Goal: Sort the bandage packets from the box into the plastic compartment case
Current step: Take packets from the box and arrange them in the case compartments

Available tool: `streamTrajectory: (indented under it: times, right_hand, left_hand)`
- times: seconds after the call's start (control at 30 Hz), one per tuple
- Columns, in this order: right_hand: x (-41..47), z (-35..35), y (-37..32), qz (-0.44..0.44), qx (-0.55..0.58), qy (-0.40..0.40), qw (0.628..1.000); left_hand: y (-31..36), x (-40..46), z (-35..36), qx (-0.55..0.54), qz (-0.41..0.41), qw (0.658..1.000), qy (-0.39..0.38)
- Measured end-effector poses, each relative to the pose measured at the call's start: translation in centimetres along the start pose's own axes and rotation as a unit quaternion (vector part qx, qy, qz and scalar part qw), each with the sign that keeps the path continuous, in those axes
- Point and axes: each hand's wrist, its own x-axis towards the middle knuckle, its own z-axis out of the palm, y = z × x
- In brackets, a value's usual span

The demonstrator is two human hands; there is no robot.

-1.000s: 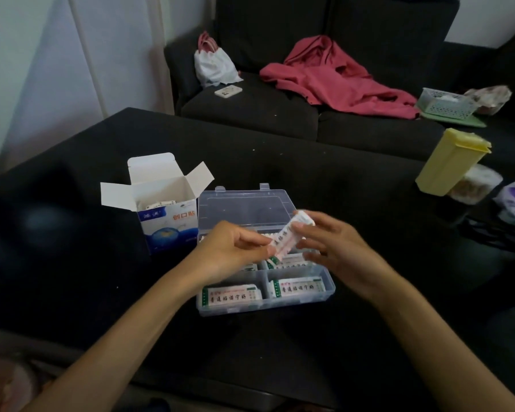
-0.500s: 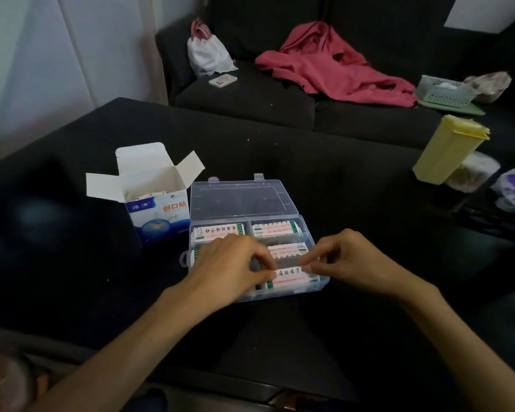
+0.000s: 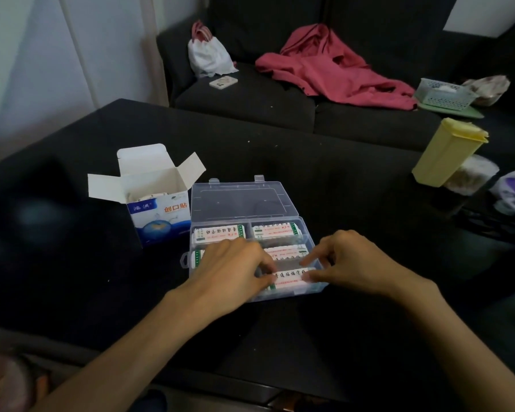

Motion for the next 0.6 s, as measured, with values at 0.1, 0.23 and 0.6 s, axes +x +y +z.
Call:
streamTrajectory:
  times: [0.1, 0.23, 0.6]
  right_hand:
    - [0.0, -1.5, -0.8, -0.017, 0.066, 0.034, 0.997]
    - [1.4, -2.2, -3.7, -0.060, 0.153, 0.167, 0.972]
    - [9.3, 3.0, -15.1, -0.237, -0.146, 0.303, 0.911]
  left_hand:
    - [-0.1, -0.3, -1.0, -0.066, -0.041, 0.997, 0.015]
    - [-3.7, -1.9, -4.5, -0.179, -0.160, 0.932, 0.273]
    - [-12.9, -5.0, -6.6, -0.463, -0.328, 0.760, 0.317]
